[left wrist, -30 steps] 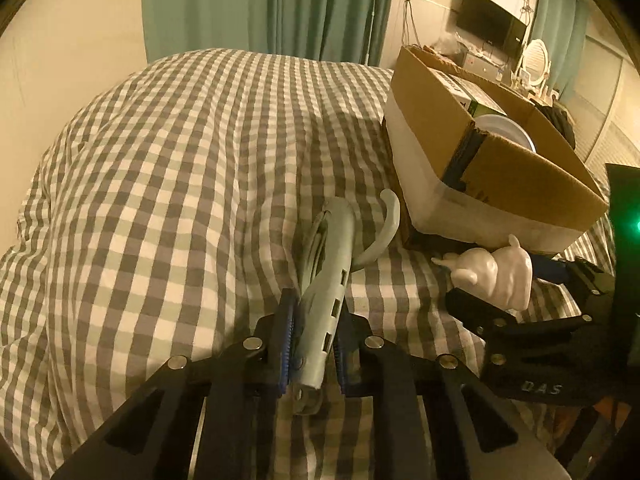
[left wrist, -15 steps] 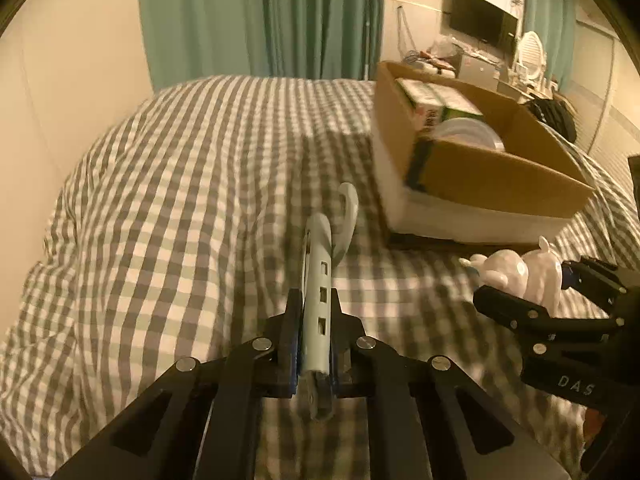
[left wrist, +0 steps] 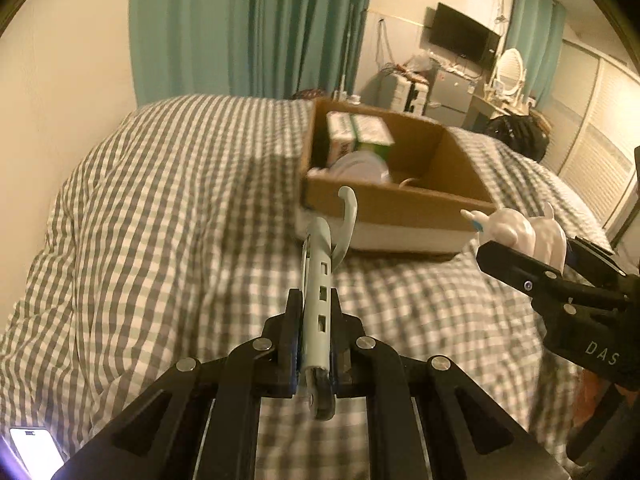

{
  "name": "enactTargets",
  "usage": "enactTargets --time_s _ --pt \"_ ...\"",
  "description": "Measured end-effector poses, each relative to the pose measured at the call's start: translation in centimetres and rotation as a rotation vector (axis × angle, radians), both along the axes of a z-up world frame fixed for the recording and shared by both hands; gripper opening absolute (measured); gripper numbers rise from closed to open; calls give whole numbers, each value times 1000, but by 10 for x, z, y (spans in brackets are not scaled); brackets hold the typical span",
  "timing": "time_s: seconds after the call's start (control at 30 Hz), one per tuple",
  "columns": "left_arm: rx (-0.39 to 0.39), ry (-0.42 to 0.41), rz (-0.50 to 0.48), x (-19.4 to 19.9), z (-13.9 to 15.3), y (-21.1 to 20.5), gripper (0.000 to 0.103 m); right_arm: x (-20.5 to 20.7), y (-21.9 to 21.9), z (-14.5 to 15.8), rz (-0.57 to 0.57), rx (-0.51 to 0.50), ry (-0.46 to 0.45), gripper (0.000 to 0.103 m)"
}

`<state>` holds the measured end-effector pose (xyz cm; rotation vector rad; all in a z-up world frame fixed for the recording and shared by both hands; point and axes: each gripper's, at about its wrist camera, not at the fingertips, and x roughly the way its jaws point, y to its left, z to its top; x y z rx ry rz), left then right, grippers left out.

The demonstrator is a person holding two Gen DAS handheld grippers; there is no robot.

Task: Organize objects
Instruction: 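Drop the clip and rabbit figurine into the box and open both tools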

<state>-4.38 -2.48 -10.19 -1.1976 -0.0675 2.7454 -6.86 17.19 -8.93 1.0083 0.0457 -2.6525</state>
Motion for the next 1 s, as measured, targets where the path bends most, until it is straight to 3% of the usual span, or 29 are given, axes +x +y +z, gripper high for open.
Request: enactTargets --time_s 0.27,0.53,0.8,1.0 --pt "-12 103 -66 -13 60 39 10 2 37 46 -28 -13 106 62" --pt "-25 182 -125 -55 100 72 10 -33 65 84 -66 -16 178 62" --pt "-25 197 -149 -102 105 86 10 -84 72 100 -83 -25 187 62" --pt "-22 189 -175 -135 94 92 10 -125 71 93 -119 -11 156 62"
